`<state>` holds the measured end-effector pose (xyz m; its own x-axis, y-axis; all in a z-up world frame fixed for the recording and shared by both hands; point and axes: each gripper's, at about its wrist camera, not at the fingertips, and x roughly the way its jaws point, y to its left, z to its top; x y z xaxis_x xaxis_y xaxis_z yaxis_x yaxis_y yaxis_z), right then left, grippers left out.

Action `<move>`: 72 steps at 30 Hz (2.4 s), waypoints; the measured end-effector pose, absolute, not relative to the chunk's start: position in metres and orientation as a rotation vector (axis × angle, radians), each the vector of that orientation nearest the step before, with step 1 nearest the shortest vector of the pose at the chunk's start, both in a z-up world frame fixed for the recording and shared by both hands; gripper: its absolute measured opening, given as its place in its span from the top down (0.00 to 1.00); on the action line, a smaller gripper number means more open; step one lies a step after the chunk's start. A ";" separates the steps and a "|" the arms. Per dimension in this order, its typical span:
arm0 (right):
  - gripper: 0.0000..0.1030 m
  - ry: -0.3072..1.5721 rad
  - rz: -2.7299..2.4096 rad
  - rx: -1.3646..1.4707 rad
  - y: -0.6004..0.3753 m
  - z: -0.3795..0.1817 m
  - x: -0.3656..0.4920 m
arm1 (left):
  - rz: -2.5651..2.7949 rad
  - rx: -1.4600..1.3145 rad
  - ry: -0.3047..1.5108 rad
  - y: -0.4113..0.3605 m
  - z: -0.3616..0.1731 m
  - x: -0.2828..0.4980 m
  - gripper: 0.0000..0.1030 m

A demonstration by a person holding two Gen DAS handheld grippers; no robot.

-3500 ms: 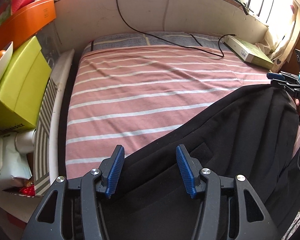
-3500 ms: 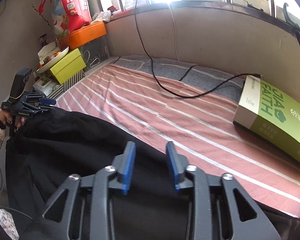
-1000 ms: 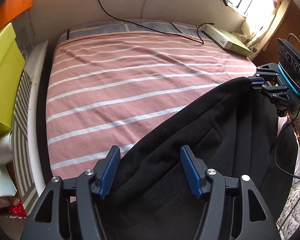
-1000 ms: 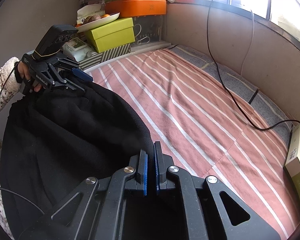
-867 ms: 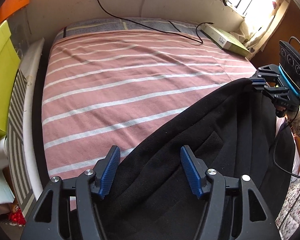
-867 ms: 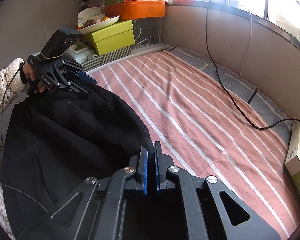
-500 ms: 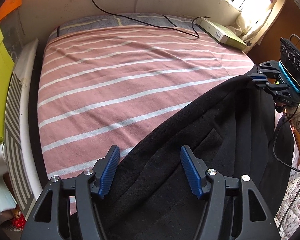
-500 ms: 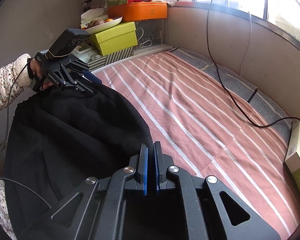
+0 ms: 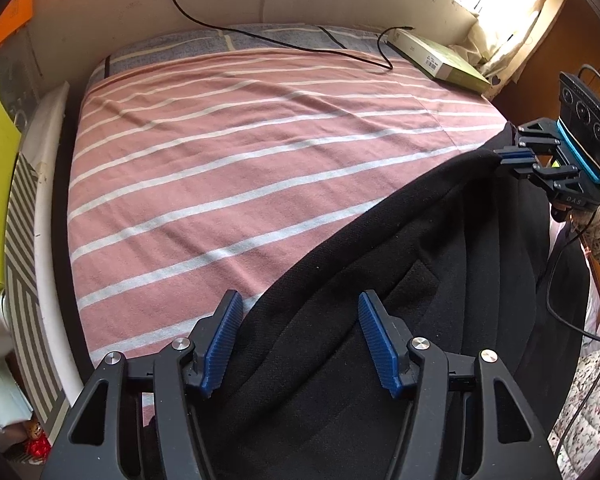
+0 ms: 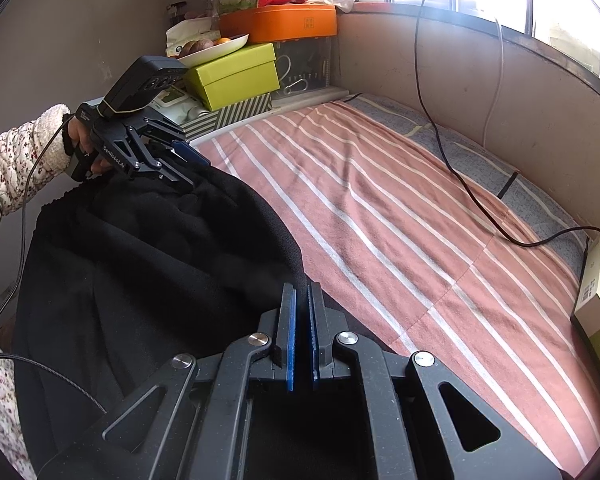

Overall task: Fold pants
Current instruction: 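Lift the black pants with both grippers, holding them hanging, then swing the held pants over the bed and lower them with both grippers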

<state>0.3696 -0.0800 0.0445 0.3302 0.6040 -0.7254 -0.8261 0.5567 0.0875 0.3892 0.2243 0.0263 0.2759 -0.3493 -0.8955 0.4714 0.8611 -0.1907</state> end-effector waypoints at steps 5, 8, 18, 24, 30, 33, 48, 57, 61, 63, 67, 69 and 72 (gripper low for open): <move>0.95 0.787 0.951 -0.307 -0.081 0.044 0.374 | -0.574 0.110 1.177 0.222 0.026 0.379 0.47; 0.95 0.788 0.944 -0.300 -0.081 0.043 0.374 | -0.541 0.112 1.160 0.224 0.027 0.375 0.56; 0.95 0.752 0.898 -0.307 -0.081 0.054 0.370 | -0.394 0.246 1.055 0.213 0.047 0.362 0.74; 0.95 0.719 0.874 -0.310 -0.082 0.067 0.357 | -0.300 0.282 0.934 0.213 0.079 0.349 0.77; 0.95 0.684 0.869 -0.310 -0.087 0.090 0.332 | -0.269 0.291 0.836 0.210 0.106 0.324 0.77; 0.95 0.676 0.858 -0.325 -0.090 0.098 0.318 | -0.271 0.301 0.795 0.206 0.116 0.309 0.77; 0.95 0.607 0.831 -0.317 -0.110 0.130 0.220 | -0.275 0.342 0.662 0.185 0.150 0.211 0.77; 1.00 0.583 0.864 -0.313 -0.112 0.134 0.160 | -0.296 0.334 0.630 0.180 0.143 0.147 0.77; 1.00 0.592 0.879 -0.327 -0.104 0.125 0.140 | -0.316 0.320 0.653 0.179 0.127 0.131 0.77; 1.00 0.619 0.860 -0.309 -0.105 0.115 0.140 | -0.327 0.304 0.666 0.178 0.118 0.127 0.77; 1.00 0.709 0.779 -0.210 -0.118 0.092 0.154 | -0.337 0.292 0.690 0.175 0.102 0.118 0.77; 1.00 0.776 0.759 -0.129 -0.130 0.081 0.164 | -0.339 0.283 0.707 0.175 0.092 0.114 0.77; 1.00 0.813 0.710 -0.098 -0.143 0.067 0.168 | -0.348 0.241 0.719 0.179 0.082 0.108 0.77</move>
